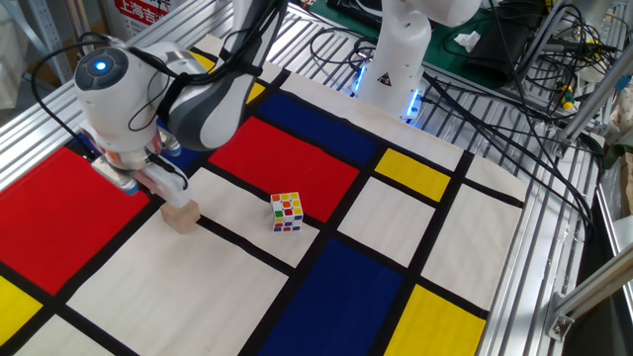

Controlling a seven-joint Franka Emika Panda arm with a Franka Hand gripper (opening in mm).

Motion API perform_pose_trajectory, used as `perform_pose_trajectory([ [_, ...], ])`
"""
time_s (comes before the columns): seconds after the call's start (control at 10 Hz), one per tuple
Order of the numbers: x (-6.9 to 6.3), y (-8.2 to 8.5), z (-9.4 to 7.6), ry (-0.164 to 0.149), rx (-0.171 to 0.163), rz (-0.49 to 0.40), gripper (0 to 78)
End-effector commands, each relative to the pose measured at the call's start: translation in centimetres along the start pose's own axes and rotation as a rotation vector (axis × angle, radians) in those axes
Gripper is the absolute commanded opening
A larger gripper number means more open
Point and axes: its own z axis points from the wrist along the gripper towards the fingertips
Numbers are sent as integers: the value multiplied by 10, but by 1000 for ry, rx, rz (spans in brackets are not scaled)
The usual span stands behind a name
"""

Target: Use the gripper to push the small block from left to right

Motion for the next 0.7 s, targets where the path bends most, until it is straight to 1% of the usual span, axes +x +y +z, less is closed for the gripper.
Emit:
perform_pose_trajectory([
  [0.1, 1, 6, 0, -4, 2, 12, 0],
  [0.4, 4, 12, 6, -4, 1, 17, 0],
  [0.6, 5, 15, 6, -3, 0, 24, 0],
  [0.7, 8, 20, 5, -2, -2, 34, 0],
])
